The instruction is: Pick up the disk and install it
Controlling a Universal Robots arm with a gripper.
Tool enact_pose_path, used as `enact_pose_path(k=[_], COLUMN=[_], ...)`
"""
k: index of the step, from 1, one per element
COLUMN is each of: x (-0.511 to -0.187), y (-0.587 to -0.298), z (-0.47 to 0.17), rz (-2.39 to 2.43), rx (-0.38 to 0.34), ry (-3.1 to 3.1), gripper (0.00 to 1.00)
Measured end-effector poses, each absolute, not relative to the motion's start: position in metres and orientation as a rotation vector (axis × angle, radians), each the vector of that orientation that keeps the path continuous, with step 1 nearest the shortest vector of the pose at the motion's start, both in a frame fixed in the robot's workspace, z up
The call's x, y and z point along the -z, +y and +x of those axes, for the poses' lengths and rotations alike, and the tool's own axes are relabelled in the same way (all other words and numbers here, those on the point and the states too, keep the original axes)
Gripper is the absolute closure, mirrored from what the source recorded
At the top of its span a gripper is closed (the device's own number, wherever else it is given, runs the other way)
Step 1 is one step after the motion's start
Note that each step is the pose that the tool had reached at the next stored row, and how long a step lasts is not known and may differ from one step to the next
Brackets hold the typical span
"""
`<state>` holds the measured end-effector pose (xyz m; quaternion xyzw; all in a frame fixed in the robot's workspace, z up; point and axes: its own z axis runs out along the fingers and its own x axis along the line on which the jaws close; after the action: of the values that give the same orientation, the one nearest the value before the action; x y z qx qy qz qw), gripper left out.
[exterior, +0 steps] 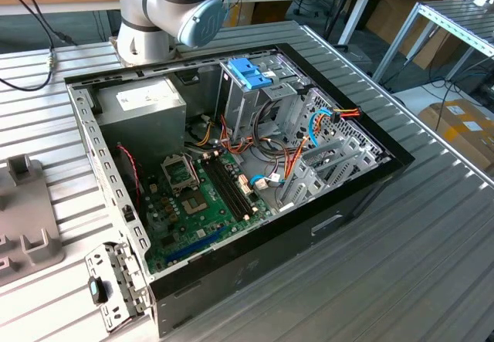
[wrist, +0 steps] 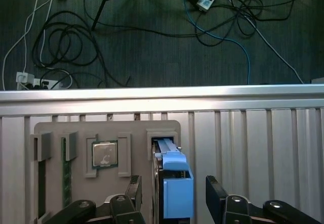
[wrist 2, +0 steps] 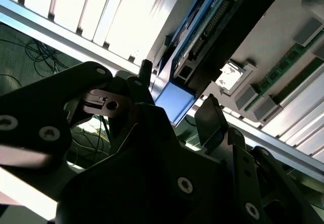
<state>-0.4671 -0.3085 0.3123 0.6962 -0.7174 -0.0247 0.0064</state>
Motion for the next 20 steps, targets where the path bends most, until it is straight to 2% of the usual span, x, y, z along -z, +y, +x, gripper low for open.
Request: enact_pose_path(k=[20], x=[-0.295], y=[-0.309], z=[-0.467], rz=[2.178], rx=[0.077], ry=[-2.245], gripper=[0.38])
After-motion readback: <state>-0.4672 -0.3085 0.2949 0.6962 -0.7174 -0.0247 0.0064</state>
